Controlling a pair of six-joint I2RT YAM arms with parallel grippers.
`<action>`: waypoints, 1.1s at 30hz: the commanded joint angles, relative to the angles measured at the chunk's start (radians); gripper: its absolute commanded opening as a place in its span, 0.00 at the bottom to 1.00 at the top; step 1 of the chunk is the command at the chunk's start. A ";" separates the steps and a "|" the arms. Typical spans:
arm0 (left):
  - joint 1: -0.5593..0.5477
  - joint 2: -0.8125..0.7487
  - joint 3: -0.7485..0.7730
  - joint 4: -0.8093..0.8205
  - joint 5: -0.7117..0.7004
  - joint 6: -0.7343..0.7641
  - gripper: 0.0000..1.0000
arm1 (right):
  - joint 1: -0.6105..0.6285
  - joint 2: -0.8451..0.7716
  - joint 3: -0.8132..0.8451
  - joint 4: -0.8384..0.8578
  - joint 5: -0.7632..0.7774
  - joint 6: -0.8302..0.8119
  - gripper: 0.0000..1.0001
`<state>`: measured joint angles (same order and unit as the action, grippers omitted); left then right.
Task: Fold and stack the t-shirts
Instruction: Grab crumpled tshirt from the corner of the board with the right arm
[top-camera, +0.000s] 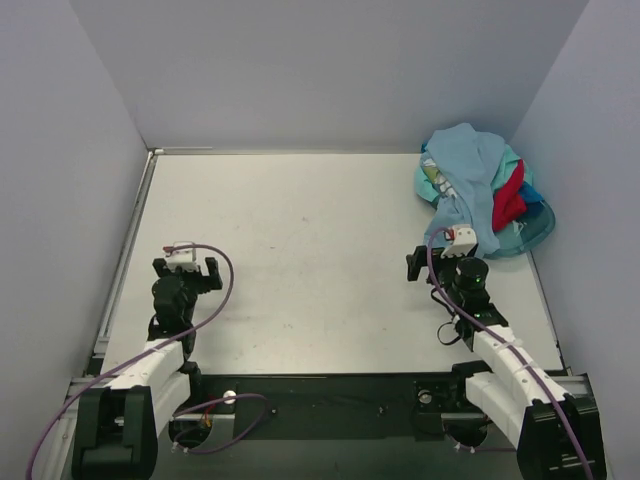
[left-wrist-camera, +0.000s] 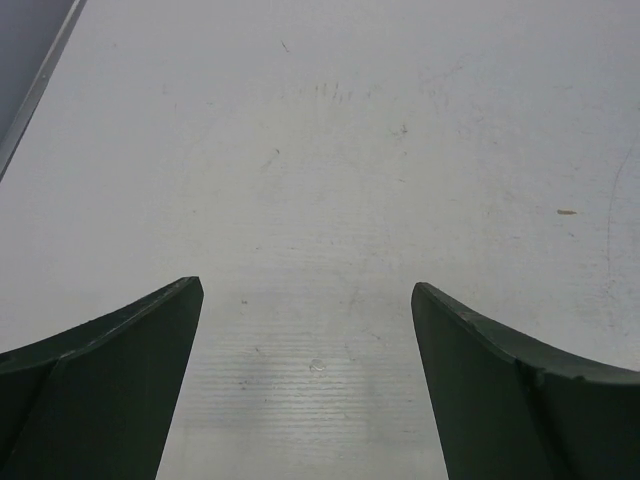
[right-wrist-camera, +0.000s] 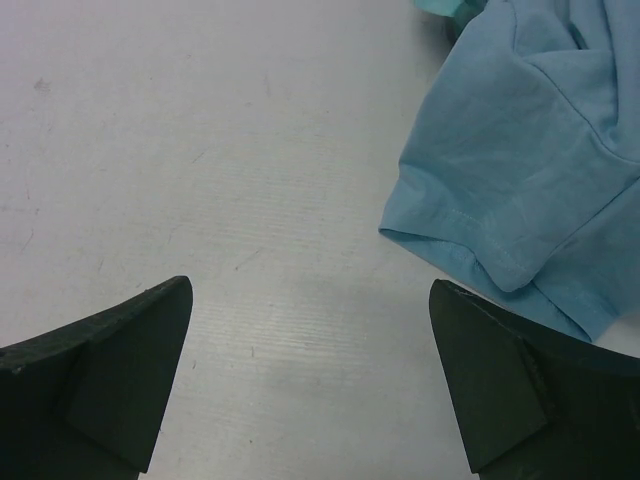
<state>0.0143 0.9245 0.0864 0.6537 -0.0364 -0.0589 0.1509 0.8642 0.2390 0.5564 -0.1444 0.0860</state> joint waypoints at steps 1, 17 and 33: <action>-0.005 -0.021 0.030 0.041 0.200 0.228 0.97 | -0.011 -0.033 0.055 -0.001 0.011 0.031 1.00; -0.042 0.166 0.672 -0.732 0.405 0.008 0.97 | -0.358 0.524 1.071 -0.724 -0.072 0.272 0.95; -0.120 0.298 0.788 -0.830 0.317 0.045 0.85 | -0.261 1.154 1.606 -1.158 0.141 0.098 0.48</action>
<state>-0.1146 1.2240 0.8471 -0.1806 0.2897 -0.0402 -0.1532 2.0338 1.8038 -0.4805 -0.0952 0.2359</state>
